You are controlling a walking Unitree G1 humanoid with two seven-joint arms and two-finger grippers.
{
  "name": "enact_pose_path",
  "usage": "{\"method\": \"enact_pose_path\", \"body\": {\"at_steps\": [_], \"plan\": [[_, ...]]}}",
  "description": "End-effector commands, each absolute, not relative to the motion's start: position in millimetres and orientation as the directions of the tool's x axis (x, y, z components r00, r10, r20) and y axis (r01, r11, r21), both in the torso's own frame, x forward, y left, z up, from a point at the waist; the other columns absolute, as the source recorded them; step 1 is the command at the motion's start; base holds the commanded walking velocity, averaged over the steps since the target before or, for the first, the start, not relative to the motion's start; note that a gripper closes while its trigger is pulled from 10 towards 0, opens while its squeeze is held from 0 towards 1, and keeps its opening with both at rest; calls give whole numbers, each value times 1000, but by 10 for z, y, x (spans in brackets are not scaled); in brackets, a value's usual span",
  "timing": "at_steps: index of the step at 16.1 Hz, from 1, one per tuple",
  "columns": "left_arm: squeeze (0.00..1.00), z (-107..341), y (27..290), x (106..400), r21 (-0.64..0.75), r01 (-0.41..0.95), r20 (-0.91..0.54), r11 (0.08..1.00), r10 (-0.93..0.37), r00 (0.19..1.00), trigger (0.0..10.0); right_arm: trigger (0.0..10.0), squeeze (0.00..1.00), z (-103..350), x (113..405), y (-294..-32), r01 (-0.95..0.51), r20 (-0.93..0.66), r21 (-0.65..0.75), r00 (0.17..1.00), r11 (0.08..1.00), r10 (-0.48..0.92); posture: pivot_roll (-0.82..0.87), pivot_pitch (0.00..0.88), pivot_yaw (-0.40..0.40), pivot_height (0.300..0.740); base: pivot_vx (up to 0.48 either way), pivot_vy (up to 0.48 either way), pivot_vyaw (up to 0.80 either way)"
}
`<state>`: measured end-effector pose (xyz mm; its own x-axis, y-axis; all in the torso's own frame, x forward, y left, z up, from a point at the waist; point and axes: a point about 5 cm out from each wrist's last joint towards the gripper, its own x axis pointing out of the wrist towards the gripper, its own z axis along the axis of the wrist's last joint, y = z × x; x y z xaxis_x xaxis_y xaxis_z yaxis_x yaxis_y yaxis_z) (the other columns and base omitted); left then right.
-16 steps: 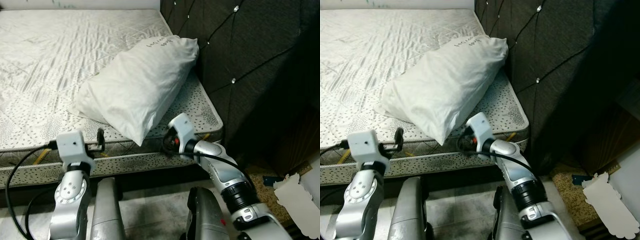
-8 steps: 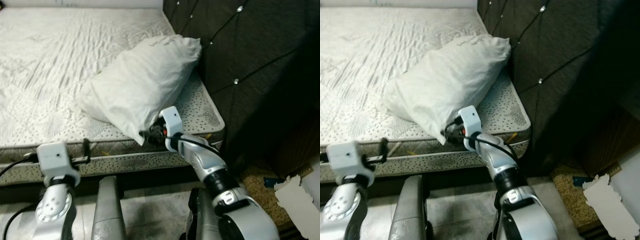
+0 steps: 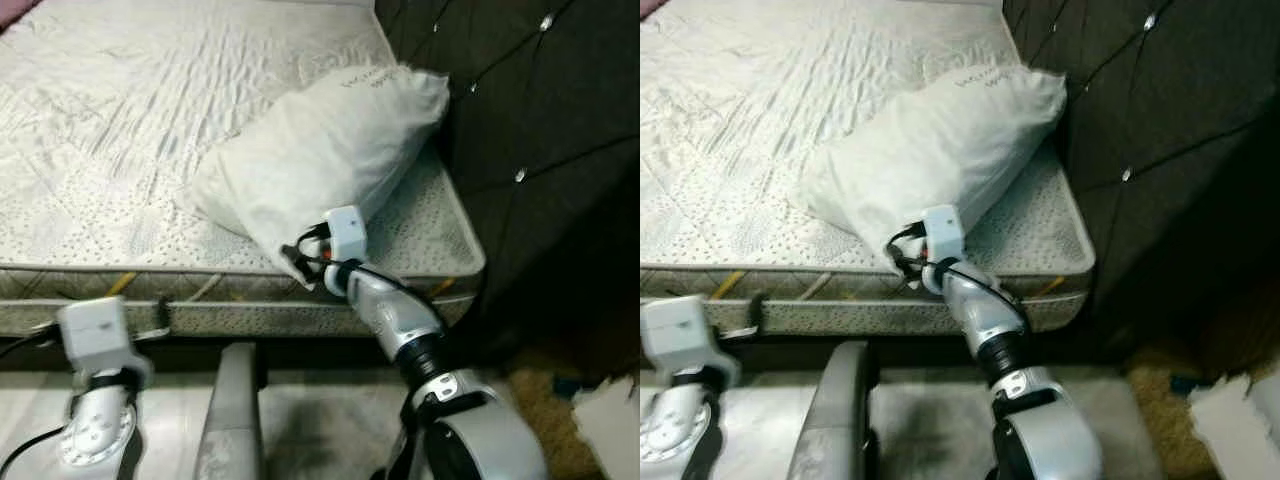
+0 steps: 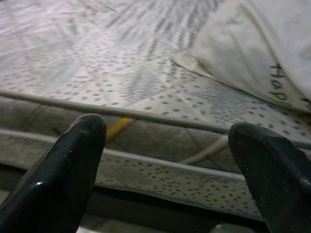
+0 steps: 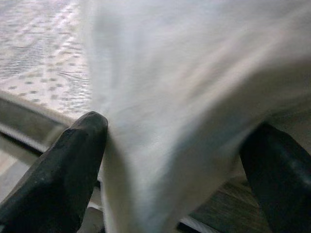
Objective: Clean up the room
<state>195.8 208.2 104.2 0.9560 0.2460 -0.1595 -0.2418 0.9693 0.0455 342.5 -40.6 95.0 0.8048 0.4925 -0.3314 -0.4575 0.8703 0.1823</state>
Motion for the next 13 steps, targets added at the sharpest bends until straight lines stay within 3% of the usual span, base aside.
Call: {"method": "enact_pose_path", "body": {"at_steps": [1,5,6,7,13], "plan": [[0,1074,2073,1974,50,-231,-154,972,236,960,10000,10000,0,949,3447,-434,-422,-336,196,819,885,465,264,95,-49,527,0,0,0],[0,1082,2072,2004,51,-223,-158,974,228,961,10000,10000,0,1078,3538,-301,-354,-316,264,847,897,427,260,95,-46,527,0,0,0],[0,1085,2065,2015,50,-221,-157,974,226,961,10000,353,0,1134,3562,-260,-340,-298,282,858,897,419,260,93,-46,527,0,0,0],[0,1090,2059,2027,49,-219,-155,974,224,962,10000,0,0,1171,3580,-236,-328,-288,293,866,898,410,262,91,-48,527,0,0,0],[0,1098,2054,2116,43,-214,-148,976,218,965,10000,0,0,1139,3617,-249,-285,-332,307,862,908,383,261,73,-52,527,0,0,0]]}}
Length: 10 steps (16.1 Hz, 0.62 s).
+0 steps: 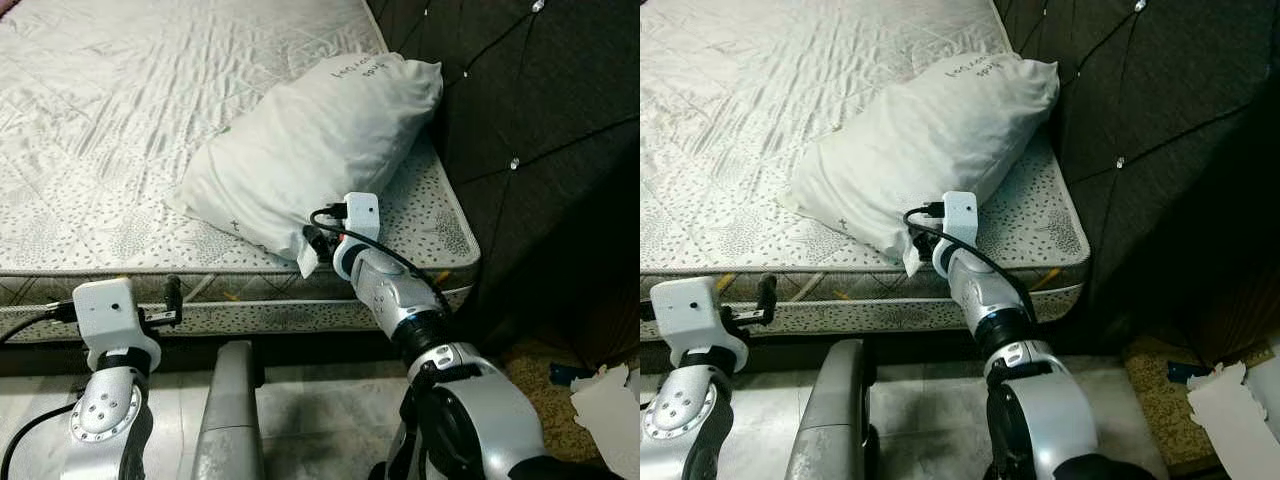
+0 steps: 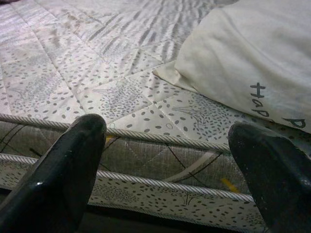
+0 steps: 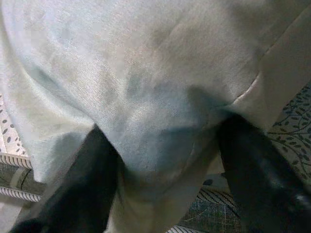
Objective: Clean up the room
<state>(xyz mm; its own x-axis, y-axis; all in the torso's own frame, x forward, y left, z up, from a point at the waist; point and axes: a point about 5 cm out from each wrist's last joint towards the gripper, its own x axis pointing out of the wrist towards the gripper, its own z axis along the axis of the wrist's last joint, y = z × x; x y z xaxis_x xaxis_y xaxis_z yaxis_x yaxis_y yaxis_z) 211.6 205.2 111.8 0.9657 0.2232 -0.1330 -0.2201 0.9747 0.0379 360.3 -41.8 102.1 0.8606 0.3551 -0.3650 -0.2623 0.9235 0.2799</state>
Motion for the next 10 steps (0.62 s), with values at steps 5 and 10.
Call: {"method": "enact_pose_path", "body": {"at_steps": [5,10], "plan": [[0,1096,1962,2314,201,-74,-141,977,103,985,10000,0,0,1165,3643,-249,-277,-313,322,871,905,379,277,76,-34,527,0,0,0],[0,1074,1883,2360,178,-73,-135,981,98,986,10000,0,0,1073,3642,-372,-268,-339,307,866,913,368,243,47,-70,527,0,0,0]]}}
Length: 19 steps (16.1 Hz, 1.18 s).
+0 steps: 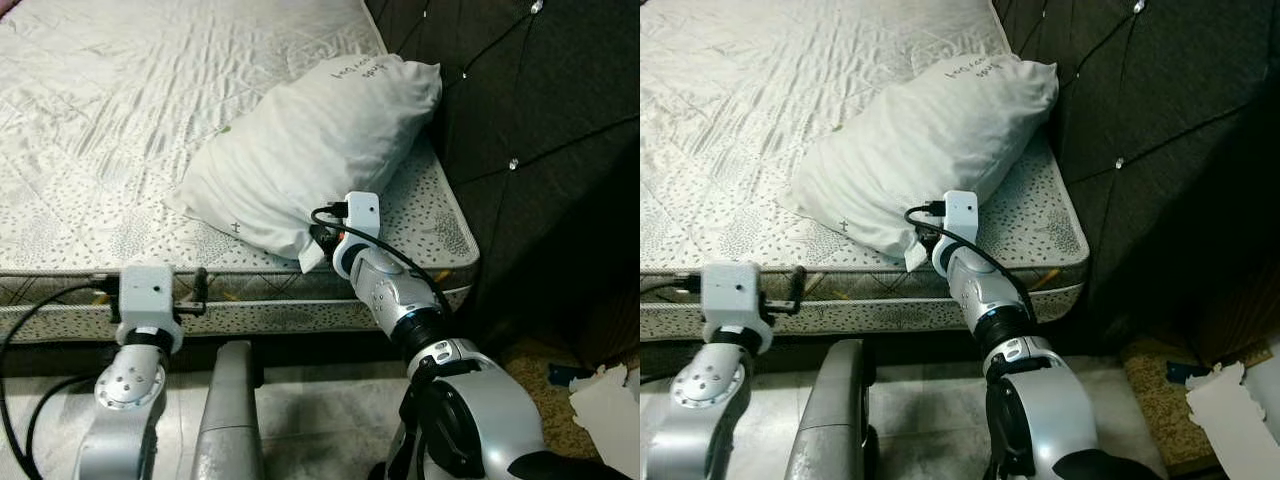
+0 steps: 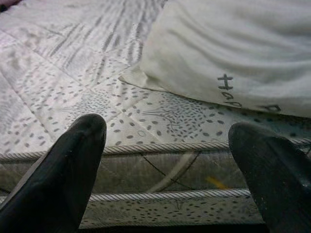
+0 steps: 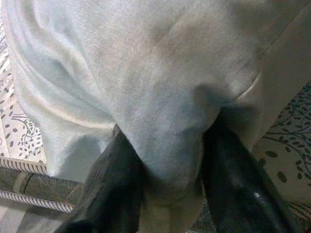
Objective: Clean up the room
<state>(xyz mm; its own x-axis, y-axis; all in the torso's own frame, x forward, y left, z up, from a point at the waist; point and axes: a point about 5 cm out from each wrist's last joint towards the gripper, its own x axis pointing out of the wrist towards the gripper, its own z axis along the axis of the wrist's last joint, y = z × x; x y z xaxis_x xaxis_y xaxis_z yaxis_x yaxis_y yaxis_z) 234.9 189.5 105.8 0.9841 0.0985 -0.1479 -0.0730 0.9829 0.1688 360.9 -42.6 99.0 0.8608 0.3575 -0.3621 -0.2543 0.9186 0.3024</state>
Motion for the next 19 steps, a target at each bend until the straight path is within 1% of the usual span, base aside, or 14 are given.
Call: {"method": "enact_pose_path", "body": {"at_steps": [1,4,5,19], "plan": [[0,1073,1880,2373,169,-83,-129,982,106,986,10000,0,0,1076,3650,-389,-269,-339,302,866,915,367,232,39,-74,527,0,0,0],[0,1037,1859,2415,142,-80,-137,987,100,986,10000,0,0,1148,3710,-485,-255,-312,276,888,927,338,189,25,-42,527,0,0,0],[0,1023,1849,2421,138,-74,-142,988,94,985,10000,0,0,1161,3724,-521,-251,-305,268,894,930,329,189,25,-42,527,0,0,0],[0,1023,1849,2421,138,-74,-142,988,94,985,10000,0,0,1161,3724,-521,-251,-305,268,894,930,329,189,25,-42,527,0,0,0]]}}
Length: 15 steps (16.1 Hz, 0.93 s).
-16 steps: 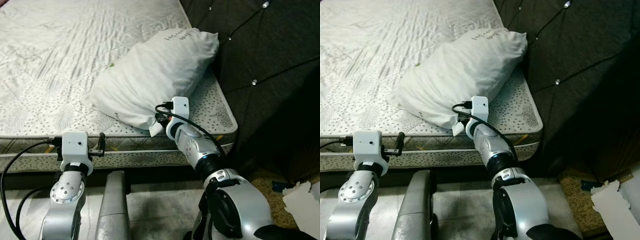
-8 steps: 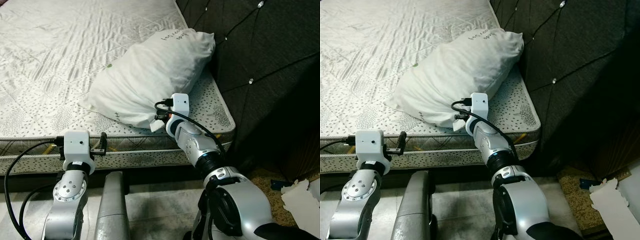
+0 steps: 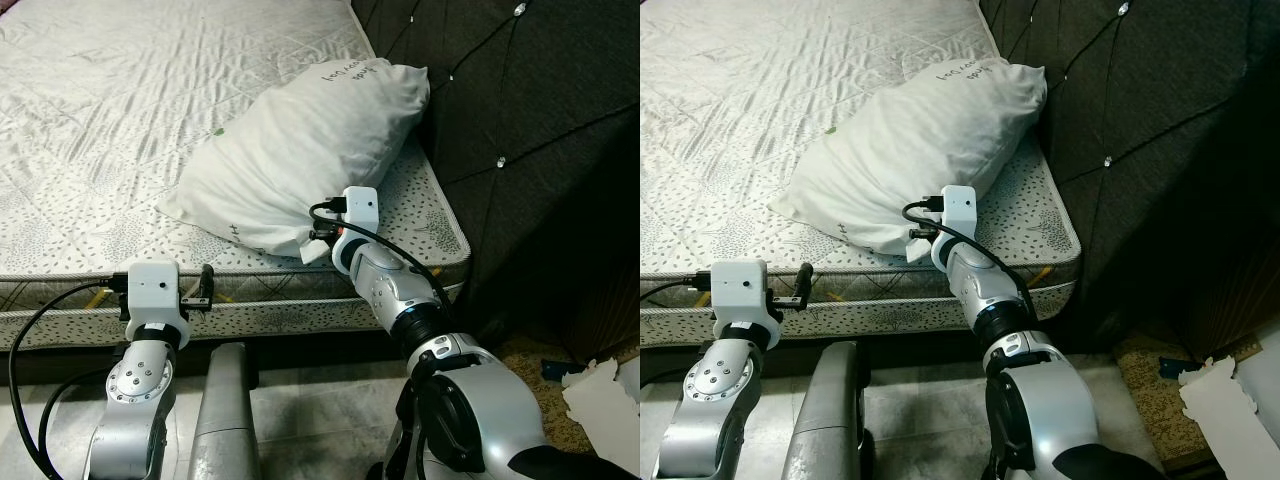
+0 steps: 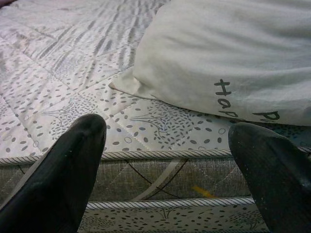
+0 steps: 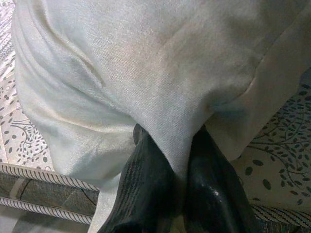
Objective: Clean up the room
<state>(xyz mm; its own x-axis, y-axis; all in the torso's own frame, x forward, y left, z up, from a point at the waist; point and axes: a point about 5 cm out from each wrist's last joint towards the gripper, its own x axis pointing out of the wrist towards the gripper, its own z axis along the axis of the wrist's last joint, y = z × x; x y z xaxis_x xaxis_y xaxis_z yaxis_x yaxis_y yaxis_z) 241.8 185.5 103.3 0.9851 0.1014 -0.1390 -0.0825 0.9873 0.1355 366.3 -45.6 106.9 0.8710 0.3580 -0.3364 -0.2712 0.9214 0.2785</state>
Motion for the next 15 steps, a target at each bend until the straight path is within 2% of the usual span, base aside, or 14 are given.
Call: {"method": "enact_pose_path", "body": {"at_steps": [1,2,3,4,5,6,8,9,15], "plan": [[0,1023,1849,2421,138,-74,-142,988,94,985,10000,0,0,1161,3724,-521,-251,-305,268,894,930,329,189,25,-42,527,0,0,0],[0,1010,1835,2437,136,-66,-143,989,86,986,10000,0,0,1175,3748,-586,-238,-296,257,903,937,311,183,18,-37,527,0,0,0],[0,1002,1808,2527,112,-55,-137,992,70,988,10000,10000,0,1437,3928,-1770,-25,-215,75,976,997,41,147,0,-26,527,0,0,0],[0,1000,1803,2556,102,-53,-135,993,67,989,10000,10000,0,1562,3907,-2179,45,-176,9,983,999,-43,148,0,-29,527,0,0,0],[0,998,1806,2551,101,-56,-137,993,69,988,10000,980,0,1486,3894,-2034,-16,-181,36,983,999,22,150,0,-31,527,0,0,0],[0,999,1806,2547,100,-58,-137,993,72,988,10000,0,0,1436,3882,-1939,-53,-187,46,980,998,60,152,0,-34,527,0,0,0],[0,987,1800,2543,95,-63,-139,993,76,987,10000,0,0,1287,3838,-1693,-166,-224,21,960,986,166,153,0,-37,527,0,0,0],[0,984,1799,2542,94,-64,-138,994,76,987,10000,0,0,1271,3832,-1670,-189,-229,7,955,982,186,154,0,-38,527,0,0,0],[0,973,1789,2575,83,-65,-139,994,76,987,10000,0,0,1365,3850,-1994,-119,-220,-63,970,991,103,136,0,-31,527,0,0,0]]}}
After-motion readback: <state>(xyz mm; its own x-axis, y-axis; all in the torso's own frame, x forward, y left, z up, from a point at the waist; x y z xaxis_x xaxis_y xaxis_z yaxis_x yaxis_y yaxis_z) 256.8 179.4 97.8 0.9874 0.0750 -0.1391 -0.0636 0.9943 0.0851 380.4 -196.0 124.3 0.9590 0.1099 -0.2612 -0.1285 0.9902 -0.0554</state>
